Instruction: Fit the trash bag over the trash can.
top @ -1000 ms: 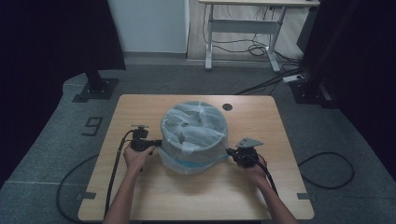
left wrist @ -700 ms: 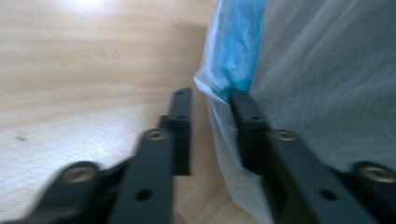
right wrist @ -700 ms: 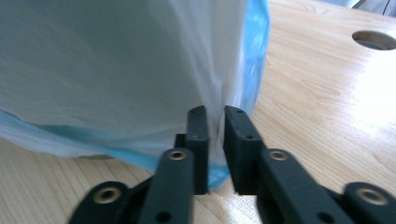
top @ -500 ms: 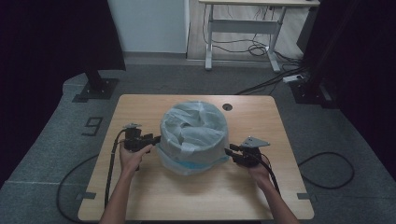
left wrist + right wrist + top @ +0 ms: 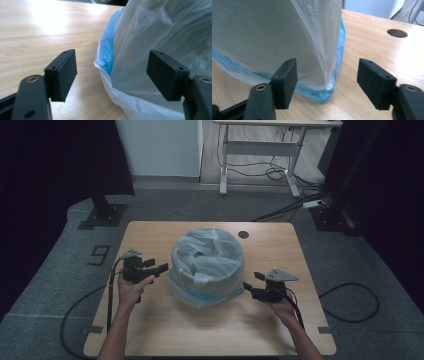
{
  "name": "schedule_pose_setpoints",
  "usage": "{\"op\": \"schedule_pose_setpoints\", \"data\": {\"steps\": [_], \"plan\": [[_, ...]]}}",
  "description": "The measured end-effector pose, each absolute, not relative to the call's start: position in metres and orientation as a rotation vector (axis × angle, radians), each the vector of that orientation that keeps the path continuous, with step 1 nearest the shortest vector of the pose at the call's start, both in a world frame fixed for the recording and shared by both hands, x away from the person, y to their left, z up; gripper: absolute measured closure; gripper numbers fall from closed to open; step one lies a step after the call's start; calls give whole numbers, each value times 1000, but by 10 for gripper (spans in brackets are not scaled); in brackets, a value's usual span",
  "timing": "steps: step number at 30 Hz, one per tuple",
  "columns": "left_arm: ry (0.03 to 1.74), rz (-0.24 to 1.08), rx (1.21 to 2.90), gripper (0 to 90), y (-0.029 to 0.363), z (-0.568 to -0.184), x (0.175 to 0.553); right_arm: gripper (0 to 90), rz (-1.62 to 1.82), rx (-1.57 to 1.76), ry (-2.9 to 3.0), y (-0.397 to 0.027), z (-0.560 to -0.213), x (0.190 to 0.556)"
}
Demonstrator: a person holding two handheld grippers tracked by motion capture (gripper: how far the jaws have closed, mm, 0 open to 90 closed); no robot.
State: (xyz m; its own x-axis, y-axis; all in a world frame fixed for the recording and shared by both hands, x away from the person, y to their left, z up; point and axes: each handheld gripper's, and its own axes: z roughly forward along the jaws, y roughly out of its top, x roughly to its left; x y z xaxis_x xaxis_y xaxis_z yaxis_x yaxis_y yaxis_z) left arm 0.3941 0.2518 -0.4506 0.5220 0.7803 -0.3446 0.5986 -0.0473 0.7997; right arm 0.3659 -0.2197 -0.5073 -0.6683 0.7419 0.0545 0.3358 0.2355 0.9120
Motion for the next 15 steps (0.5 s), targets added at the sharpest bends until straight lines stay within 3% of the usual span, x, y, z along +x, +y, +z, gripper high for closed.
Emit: {"op": "schedule_pose_setpoints", "data": {"steps": [15], "plan": [[1054, 298, 1766, 267, 252, -410, 384, 275, 1407, 1054, 2076, -251, -516, 351]]}}
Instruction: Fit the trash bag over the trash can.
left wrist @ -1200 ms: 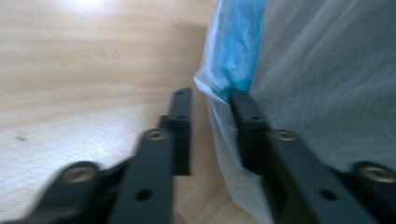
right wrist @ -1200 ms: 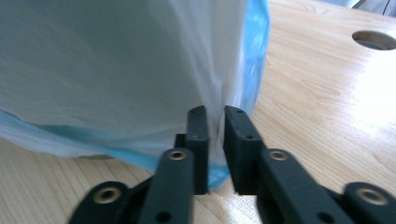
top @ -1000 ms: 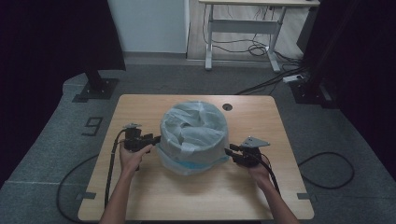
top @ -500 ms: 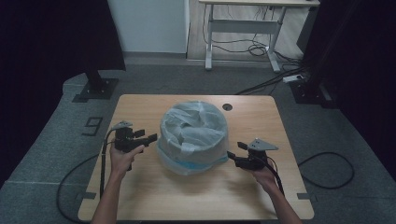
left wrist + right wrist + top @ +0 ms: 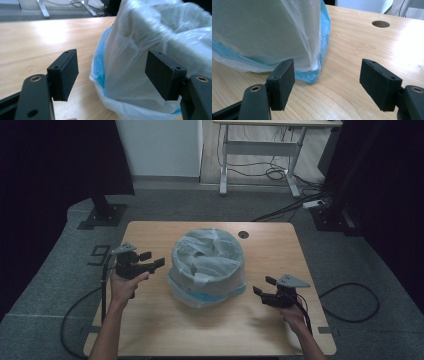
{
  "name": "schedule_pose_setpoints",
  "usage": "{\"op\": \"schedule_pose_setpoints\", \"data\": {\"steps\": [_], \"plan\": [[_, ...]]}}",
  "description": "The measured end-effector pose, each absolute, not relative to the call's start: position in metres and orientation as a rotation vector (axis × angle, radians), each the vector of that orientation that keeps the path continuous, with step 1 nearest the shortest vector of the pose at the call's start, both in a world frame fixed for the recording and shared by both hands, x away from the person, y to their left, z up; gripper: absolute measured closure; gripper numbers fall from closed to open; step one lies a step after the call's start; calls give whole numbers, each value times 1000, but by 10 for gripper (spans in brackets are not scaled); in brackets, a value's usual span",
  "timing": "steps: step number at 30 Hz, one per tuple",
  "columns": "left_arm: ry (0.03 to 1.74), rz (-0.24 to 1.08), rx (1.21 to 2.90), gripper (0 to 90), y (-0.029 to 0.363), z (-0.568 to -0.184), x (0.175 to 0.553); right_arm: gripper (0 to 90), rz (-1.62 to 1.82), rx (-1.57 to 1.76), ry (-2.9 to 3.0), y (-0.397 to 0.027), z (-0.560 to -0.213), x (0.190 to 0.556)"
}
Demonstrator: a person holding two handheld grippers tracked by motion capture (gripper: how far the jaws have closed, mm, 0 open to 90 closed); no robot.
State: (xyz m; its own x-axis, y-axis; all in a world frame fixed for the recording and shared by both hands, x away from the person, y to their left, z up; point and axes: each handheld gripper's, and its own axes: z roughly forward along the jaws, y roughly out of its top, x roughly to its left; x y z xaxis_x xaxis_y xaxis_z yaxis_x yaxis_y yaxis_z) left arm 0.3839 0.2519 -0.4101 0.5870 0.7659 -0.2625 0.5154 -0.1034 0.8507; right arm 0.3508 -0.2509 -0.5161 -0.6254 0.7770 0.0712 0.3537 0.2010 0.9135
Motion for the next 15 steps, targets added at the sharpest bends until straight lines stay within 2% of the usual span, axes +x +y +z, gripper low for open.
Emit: {"op": "schedule_pose_setpoints", "data": {"steps": [15], "plan": [[896, 300, 1817, 279, 219, -372, 387, 297, 1411, 1071, 2039, -262, -523, 341]]}}
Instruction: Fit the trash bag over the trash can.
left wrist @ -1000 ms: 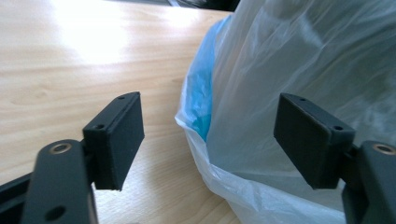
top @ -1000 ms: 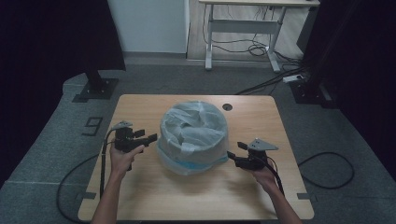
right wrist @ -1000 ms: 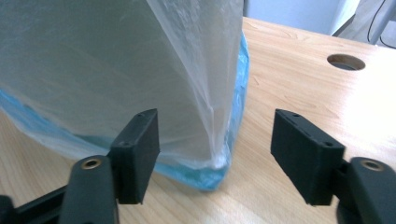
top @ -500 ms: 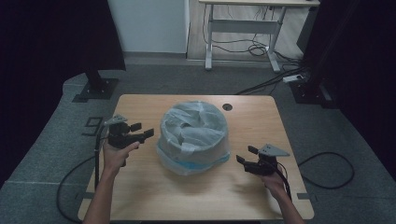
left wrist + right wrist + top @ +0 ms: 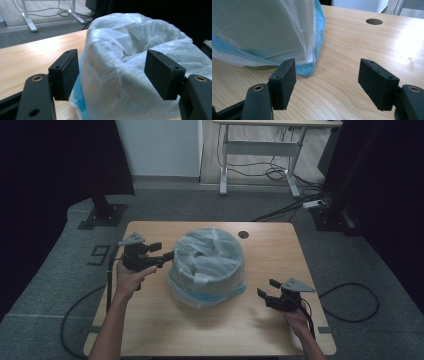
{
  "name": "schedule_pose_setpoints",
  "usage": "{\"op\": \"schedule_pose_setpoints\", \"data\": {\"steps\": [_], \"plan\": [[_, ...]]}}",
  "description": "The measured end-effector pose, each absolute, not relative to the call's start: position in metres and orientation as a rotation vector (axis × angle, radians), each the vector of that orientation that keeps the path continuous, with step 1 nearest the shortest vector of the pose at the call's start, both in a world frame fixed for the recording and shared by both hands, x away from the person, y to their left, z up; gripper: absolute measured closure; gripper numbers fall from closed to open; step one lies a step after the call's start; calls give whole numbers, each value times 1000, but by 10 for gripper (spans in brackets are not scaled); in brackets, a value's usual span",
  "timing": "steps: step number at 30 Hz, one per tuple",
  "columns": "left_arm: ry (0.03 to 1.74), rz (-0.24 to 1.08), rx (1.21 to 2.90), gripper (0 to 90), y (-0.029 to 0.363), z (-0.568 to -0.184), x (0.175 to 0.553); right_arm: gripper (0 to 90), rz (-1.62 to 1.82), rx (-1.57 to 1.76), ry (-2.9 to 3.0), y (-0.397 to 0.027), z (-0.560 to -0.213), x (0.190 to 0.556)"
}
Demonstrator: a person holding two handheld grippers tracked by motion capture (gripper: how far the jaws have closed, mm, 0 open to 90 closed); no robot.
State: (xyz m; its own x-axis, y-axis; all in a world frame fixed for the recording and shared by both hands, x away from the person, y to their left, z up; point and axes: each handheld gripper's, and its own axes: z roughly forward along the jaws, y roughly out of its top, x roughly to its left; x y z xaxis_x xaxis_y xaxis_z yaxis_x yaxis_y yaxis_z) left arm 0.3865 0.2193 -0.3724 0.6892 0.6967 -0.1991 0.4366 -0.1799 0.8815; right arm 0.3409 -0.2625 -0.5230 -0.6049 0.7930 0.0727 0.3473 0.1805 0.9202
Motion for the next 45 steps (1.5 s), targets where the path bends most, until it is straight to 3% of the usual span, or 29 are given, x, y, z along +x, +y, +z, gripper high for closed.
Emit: {"op": "schedule_pose_setpoints", "data": {"steps": [45], "plan": [[818, 174, 1977, 281, 111, -340, 456, 293, 1374, 1139, 2036, -271, -529, 338]]}}
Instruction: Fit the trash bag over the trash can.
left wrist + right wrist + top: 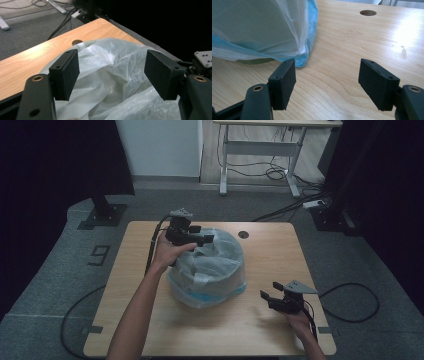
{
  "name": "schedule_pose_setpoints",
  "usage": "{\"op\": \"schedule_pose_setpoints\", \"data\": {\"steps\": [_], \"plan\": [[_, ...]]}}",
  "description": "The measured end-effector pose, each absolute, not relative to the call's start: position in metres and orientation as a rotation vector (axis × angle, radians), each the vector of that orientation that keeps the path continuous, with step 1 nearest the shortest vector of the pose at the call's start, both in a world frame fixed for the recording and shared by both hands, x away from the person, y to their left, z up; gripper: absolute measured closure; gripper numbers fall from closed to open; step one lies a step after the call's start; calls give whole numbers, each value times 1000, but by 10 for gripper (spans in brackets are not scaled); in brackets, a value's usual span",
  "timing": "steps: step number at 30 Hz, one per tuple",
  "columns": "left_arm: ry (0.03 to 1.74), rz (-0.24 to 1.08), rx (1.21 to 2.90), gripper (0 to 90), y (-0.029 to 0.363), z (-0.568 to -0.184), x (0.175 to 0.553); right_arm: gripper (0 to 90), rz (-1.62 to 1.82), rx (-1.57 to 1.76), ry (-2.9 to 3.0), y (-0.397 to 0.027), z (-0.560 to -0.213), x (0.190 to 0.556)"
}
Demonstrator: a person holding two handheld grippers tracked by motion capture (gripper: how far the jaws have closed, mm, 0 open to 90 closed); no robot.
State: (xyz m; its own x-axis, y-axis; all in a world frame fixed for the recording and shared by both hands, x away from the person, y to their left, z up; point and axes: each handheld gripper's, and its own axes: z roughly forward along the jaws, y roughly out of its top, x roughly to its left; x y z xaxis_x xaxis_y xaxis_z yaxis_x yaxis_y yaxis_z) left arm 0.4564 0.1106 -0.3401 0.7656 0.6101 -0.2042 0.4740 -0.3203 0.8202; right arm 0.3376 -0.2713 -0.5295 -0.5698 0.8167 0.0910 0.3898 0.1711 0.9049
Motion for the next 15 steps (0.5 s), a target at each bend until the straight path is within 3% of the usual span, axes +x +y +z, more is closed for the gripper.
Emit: {"op": "schedule_pose_setpoints", "data": {"steps": [15], "plan": [[858, 135, 2057, 308, 83, -344, 480, 293, 1372, 1137, 2026, -277, -527, 336]]}}
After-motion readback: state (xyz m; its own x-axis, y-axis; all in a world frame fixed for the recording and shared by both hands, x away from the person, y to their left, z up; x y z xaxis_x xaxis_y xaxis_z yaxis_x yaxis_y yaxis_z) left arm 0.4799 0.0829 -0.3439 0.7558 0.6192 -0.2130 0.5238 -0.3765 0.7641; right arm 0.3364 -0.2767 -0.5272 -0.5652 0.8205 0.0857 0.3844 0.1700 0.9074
